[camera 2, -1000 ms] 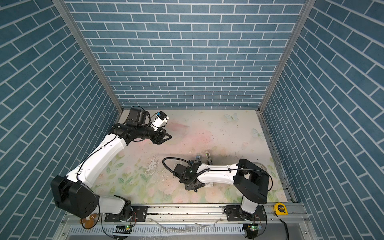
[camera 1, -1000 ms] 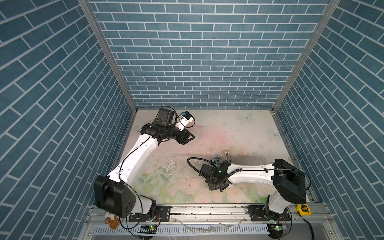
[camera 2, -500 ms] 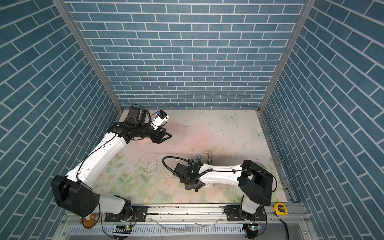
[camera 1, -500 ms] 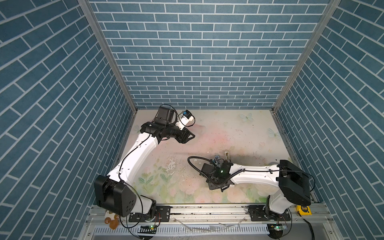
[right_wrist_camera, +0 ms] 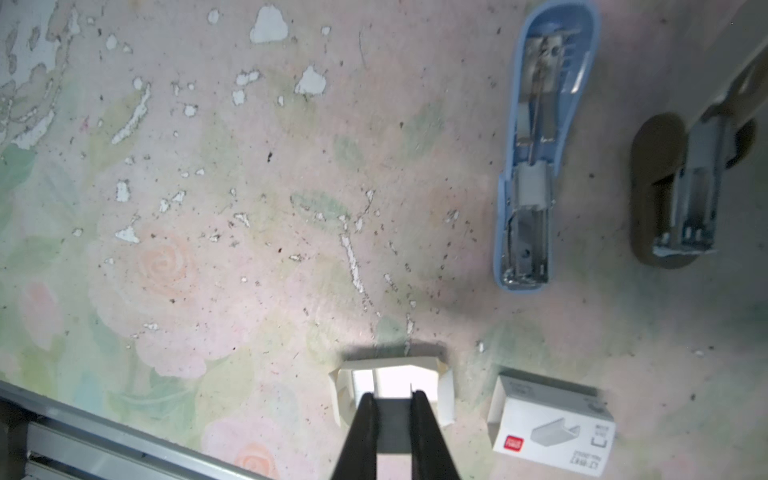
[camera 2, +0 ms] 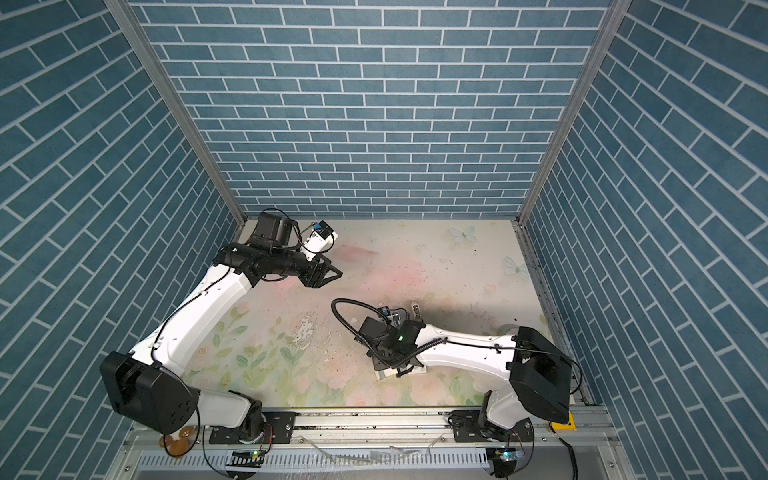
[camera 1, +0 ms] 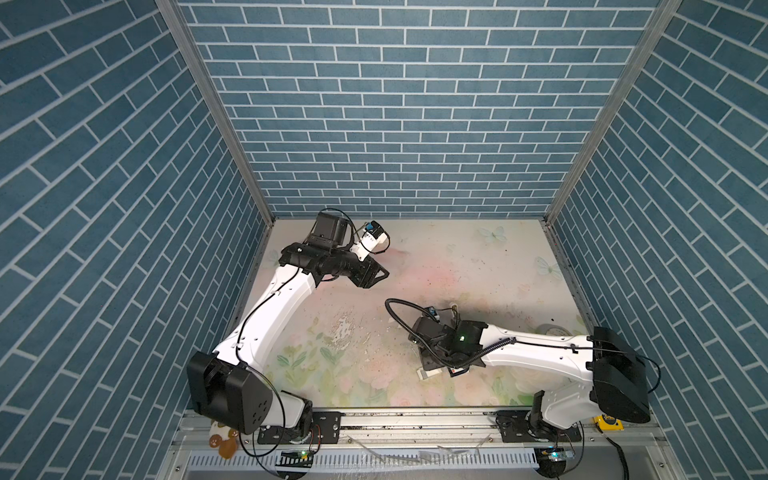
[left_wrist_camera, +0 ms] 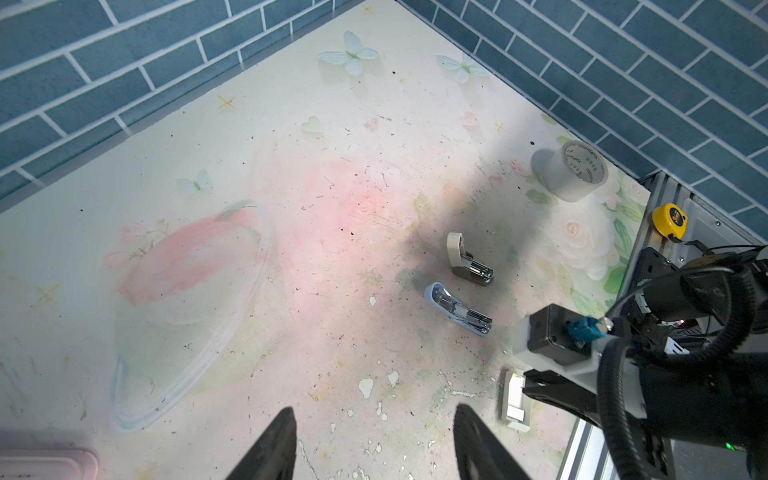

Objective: Load the staples into the stapler
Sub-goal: 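Lift the staple strip and carry it toward the beige stapler base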

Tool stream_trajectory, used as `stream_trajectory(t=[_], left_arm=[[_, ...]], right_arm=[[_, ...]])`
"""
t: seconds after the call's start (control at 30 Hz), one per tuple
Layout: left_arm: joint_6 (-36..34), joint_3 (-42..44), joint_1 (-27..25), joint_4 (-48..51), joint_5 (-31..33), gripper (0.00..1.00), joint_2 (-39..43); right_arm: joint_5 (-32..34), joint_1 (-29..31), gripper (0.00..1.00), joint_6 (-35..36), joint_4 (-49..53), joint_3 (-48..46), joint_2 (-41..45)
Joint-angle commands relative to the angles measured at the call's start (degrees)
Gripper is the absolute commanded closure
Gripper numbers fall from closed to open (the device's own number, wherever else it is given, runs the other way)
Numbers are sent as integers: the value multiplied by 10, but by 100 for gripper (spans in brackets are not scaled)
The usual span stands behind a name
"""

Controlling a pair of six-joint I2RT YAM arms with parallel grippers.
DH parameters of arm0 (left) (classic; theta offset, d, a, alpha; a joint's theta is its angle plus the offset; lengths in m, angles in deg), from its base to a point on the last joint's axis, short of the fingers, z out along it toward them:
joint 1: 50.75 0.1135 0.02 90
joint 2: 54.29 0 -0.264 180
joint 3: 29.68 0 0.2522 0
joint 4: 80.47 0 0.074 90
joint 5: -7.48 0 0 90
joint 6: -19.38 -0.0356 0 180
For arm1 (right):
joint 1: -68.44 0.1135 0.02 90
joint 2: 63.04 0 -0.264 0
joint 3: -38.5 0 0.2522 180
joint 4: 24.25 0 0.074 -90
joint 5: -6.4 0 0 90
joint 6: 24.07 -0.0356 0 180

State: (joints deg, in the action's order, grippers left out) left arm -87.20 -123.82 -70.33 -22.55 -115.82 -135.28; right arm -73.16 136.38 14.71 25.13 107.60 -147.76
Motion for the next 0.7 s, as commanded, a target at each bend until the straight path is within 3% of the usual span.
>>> stream_trajectory(t=[0.0, 0.33, 0.67], left_arm=[[-12, -19, 1, 25, 6, 38, 13], [-21, -15, 0, 34, 16, 38, 19], [-19, -18, 0, 38, 13, 38, 8]], right_arm=[[27, -32, 95, 54, -19, -13, 26], [31, -128, 94, 157, -91, -80, 102], [22, -202, 93, 205, -133, -138, 145]])
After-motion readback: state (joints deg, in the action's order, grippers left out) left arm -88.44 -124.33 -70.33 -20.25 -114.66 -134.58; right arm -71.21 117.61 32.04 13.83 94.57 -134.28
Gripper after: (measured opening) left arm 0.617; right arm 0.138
